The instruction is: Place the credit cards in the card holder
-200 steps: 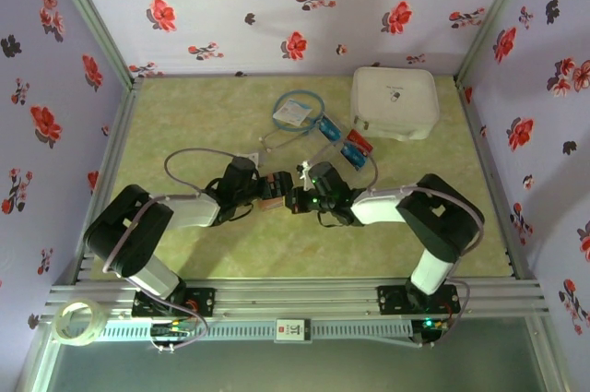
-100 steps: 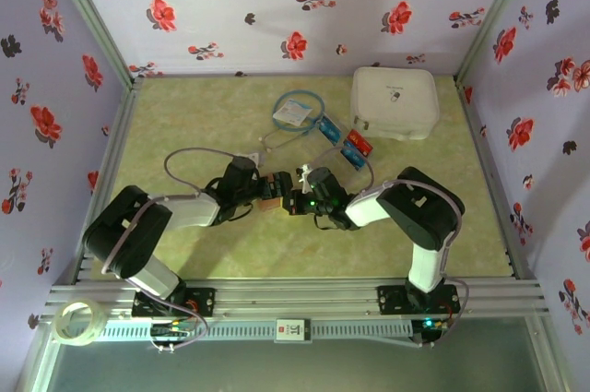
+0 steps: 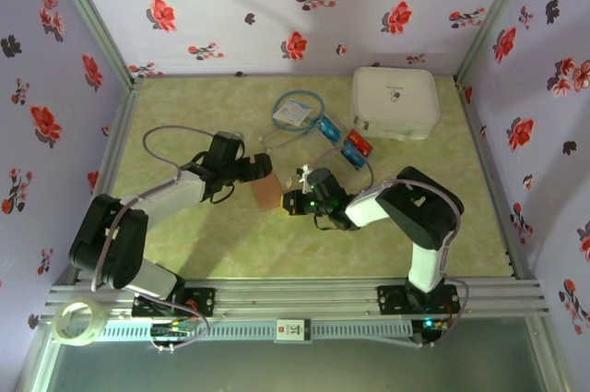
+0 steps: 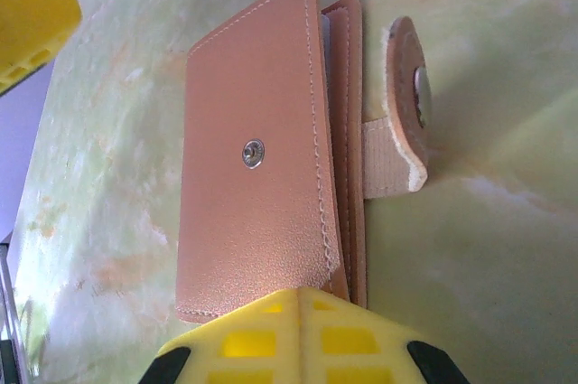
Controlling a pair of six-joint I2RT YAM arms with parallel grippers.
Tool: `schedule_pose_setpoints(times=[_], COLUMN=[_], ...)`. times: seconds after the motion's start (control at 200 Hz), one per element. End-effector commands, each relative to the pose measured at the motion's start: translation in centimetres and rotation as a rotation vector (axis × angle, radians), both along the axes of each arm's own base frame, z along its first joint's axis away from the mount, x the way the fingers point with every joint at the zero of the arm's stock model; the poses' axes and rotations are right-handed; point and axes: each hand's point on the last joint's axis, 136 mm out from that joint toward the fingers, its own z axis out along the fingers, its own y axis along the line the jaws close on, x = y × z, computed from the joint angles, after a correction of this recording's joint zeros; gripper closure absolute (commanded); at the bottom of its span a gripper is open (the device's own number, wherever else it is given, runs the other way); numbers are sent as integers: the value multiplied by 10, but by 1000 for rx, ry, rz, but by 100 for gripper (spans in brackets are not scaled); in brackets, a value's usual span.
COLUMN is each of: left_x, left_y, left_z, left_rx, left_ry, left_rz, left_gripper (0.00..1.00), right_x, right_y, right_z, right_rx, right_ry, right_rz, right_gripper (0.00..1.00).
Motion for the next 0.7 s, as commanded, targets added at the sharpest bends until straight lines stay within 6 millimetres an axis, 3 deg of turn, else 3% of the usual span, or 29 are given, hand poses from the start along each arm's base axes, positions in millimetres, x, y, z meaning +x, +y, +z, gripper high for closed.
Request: schedule_pose_setpoints(times=[0.0, 0.495, 0.695], left_x=[-14, -18, -23], left_y=[23, 43, 50], left_z=[-29, -70, -78], left_rx=[186, 328, 401], left_ry=[84, 137, 157], left_rz=[-45, -22, -21], left_gripper=[0, 0, 0], right_x=[-6, -7, -4], right_y=[-8, -6, 1], right_z=[-23, -26, -9], right_rx=[-65, -72, -52], right_ry=[55, 72, 62], right_rz=[-16, -11, 7], right_gripper=[100, 100, 100])
